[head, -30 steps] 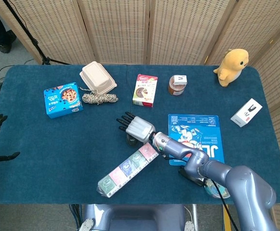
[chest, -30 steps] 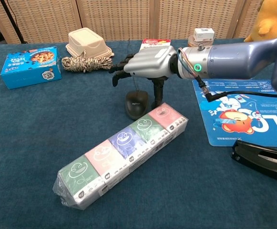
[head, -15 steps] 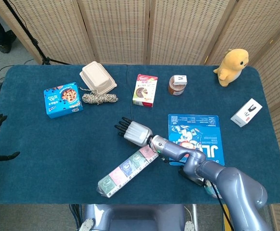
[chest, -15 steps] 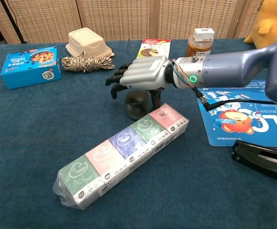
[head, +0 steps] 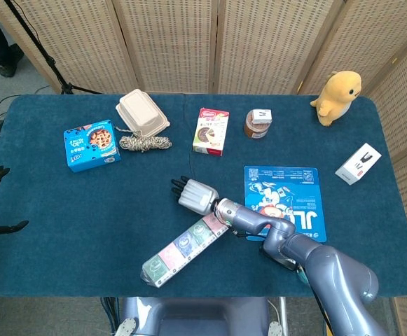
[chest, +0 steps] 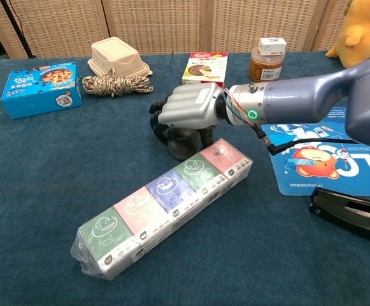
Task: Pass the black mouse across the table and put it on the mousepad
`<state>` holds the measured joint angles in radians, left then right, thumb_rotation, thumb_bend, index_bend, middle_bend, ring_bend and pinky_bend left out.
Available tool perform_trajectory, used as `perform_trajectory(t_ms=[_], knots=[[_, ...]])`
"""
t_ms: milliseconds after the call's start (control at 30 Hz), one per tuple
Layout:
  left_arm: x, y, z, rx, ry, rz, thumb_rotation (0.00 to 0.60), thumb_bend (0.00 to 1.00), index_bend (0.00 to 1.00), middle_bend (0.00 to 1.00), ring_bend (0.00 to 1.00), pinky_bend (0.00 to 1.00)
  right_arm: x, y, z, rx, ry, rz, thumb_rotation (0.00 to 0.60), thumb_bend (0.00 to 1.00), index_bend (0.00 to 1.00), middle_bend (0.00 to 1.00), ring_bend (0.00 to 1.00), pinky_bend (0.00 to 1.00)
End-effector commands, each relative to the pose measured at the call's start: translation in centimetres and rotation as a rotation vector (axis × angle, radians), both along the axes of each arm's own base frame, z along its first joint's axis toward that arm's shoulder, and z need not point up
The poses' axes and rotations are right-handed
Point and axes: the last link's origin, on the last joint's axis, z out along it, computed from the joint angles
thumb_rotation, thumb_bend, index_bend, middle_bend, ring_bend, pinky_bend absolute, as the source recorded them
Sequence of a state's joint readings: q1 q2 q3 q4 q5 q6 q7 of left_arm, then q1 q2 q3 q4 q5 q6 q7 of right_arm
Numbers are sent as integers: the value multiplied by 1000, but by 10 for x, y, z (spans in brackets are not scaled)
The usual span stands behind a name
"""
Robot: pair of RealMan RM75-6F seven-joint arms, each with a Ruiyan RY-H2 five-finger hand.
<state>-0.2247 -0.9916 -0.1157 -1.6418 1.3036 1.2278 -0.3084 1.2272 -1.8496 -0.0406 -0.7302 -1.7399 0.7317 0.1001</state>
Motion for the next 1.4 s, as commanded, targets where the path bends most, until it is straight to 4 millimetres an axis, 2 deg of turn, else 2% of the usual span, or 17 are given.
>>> perform_trajectory(t_ms=[33,233,567,667,867,1000,1133,1300,1400], knots=[[0,0,0,-1,-4,1,600,48,0,0,0,0,-1,0,-2,7,6,-8,600,284,418,281,139,269],[-1,0,1,-2,-13,3,600,48,0,0,0,0,0,1,-2,10,-19,0,600,343,528,379,229,360],[0,-2,2,-8,-23,0,600,48,0,0,0,0,9,3,10,-11,-57,66,600,433,550,397,245,385],[-1,-2,2,-10,-25,1,600,48,0,0,0,0,15,0,20,-33,-62,98,600,437,546,397,245,385],[-1,-2,3,-10,-24,2,600,48,0,0,0,0,22,-13,53,-108,-66,138,600,445,538,395,245,381],[2,-3,1,-15,-10,-9,600,48,0,0,0,0,1,-21,82,-163,-24,125,600,445,535,391,245,377],[4,-4,-3,-27,6,-16,600,48,0,0,0,0,-34,-25,116,-216,16,79,600,445,535,390,245,376],[7,-4,-6,-31,15,-21,600,48,0,0,0,0,-77,-19,147,-246,58,34,600,446,534,390,245,375],[8,-4,-7,-29,17,-24,600,48,0,0,0,0,-103,-10,159,-241,86,26,600,446,526,387,245,374]])
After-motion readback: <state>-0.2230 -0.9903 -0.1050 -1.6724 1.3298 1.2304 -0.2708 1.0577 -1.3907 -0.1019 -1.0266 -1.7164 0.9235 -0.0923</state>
